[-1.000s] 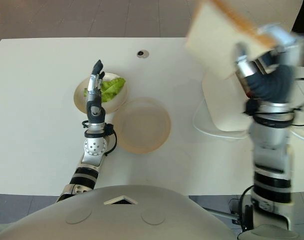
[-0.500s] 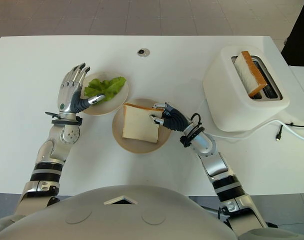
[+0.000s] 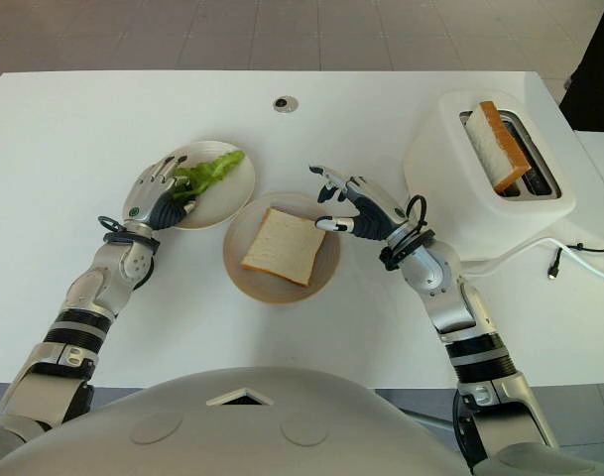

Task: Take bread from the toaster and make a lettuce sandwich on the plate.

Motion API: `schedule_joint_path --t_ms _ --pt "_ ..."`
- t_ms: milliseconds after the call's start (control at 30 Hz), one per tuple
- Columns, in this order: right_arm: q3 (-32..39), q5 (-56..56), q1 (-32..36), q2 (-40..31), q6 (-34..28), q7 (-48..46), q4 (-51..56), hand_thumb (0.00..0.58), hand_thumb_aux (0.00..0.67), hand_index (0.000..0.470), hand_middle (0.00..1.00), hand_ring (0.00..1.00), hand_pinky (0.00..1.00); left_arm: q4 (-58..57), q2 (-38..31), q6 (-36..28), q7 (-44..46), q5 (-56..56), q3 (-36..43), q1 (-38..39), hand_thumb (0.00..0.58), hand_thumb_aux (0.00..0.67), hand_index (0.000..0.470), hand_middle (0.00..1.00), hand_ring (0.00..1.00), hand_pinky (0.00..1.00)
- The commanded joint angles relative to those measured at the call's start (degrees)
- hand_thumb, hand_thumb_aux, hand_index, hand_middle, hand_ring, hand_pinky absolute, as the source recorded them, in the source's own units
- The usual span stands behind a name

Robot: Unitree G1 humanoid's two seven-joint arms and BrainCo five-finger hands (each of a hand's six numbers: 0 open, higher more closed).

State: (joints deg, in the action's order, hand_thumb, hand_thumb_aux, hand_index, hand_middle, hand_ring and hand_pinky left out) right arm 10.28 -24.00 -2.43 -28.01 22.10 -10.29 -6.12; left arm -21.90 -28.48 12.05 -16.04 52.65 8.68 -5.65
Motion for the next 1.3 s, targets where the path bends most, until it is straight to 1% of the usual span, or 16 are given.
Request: schedule_joint_path --t_ms 33,167,300,400,500,633,667,733,867,900,933,967,1000,1100,1200,1300 --pt "-1.22 -0.29 0.83 0.30 0.83 1.07 -0.29 0.000 0.000 0.000 0.38 0.38 0.38 0.12 -1.37 -0.48 -0.53 -1.15 1.10 0.42 0.580 0.670 0.470 0.00 0.00 0.00" --pt "-2.33 0.45 0.99 0.81 1.42 2.09 -1.20 0.000 0.000 0.000 0.38 0.38 0.38 3.77 -1.68 0.52 -3.35 -3.07 0.10 0.93 0.580 0.670 0.470 0.00 0.00 0.00" --pt "-5.82 2.07 1.88 1.56 1.74 4.65 -1.36 0.000 0.000 0.000 0.40 0.40 0.40 16.41 0.47 9.12 -3.40 -10.54 0.89 4.30 0.580 0.670 0.470 0.00 0.00 0.00" --pt "-8.66 3.67 2.16 1.60 1.83 5.50 -2.34 0.000 0.000 0.000 0.39 0.39 0.39 21.94 1.63 14.40 0.09 -12.80 5.46 6.54 0.580 0.670 0.470 0.00 0.00 0.00" --pt "-13.57 5.72 1.56 0.82 1.08 6.31 -4.53 0.000 0.000 0.000 0.40 0.40 0.40 20.93 1.89 17.90 4.32 -12.37 10.23 7.03 0.580 0.670 0.470 0.00 0.00 0.00" --pt "-26.48 9.51 0.87 -1.35 -1.59 8.48 -8.36 0.000 0.000 0.000 0.36 0.36 0.36 14.98 0.85 18.17 7.37 -8.41 14.12 6.47 0.580 0.670 0.470 0.00 0.00 0.00" --pt "-29.68 10.51 0.46 -2.05 -2.29 8.68 -9.31 0.000 0.000 0.000 0.30 0.30 0.30 14.10 0.55 17.93 7.37 -7.56 14.35 6.46 0.580 0.670 0.470 0.00 0.00 0.00" --pt "-34.92 11.72 -0.52 -3.42 -3.18 8.71 -10.28 0.000 0.000 0.000 0.23 0.23 0.23 13.26 0.26 17.14 6.78 -6.57 13.90 6.36 0.580 0.670 0.470 0.00 0.00 0.00" --pt "-38.59 10.39 -2.96 -4.78 -3.78 8.08 -9.27 0.000 0.000 0.000 0.15 0.15 0.15 13.67 -0.16 16.47 5.32 -5.07 13.24 5.70 0.580 0.670 0.470 0.00 0.00 0.00" --pt "-38.78 9.77 -3.48 -5.04 -3.88 7.95 -8.38 0.000 0.000 0.000 0.14 0.14 0.14 14.11 -0.48 16.75 5.07 -4.89 13.16 5.71 0.571 0.586 0.411 0.00 0.00 0.00" --pt "-38.86 9.14 -4.25 -5.45 -4.29 7.61 -7.18 0.000 0.000 0.000 0.09 0.09 0.09 14.61 -0.85 17.08 5.05 -4.86 13.13 5.76 0.498 0.418 0.293 0.00 0.00 0.00" --pt "-39.13 8.42 -5.27 -5.85 -5.76 7.35 -5.22 0.000 0.000 0.000 0.05 0.05 0.05 15.26 -1.12 17.44 5.10 -5.14 13.01 6.00 0.212 0.137 0.096 0.00 0.00 0.00" --pt "-39.49 7.98 -6.33 -6.17 -7.28 7.06 -3.40 0.000 0.000 0.000 0.04 0.04 0.04 15.91 -1.23 17.55 5.21 -5.28 12.91 6.26 0.000 0.000 0.000 0.00 0.00 0.00" --pt "-39.61 5.74 -9.60 -6.94 -10.24 6.12 -1.30 0.000 0.000 0.000 0.00 0.00 0.00 17.65 -1.38 17.28 5.84 -5.63 12.69 6.94 0.000 0.000 0.000 0.00 0.00 0.00" --pt "-36.59 2.11 -12.43 -7.85 -10.90 4.62 -1.07 0.000 0.000 0.000 0.00 0.00 0.00 19.19 -1.49 16.67 6.43 -5.64 12.39 7.92 0.000 0.000 0.000 0.00 0.00 0.00" --pt "-35.07 -0.57 -13.07 -8.73 -10.92 4.79 -0.62 0.000 0.000 0.000 0.00 0.00 0.00 20.85 -1.63 16.56 6.89 -6.01 11.70 8.49 0.000 0.000 0.000 0.00 0.00 0.00"
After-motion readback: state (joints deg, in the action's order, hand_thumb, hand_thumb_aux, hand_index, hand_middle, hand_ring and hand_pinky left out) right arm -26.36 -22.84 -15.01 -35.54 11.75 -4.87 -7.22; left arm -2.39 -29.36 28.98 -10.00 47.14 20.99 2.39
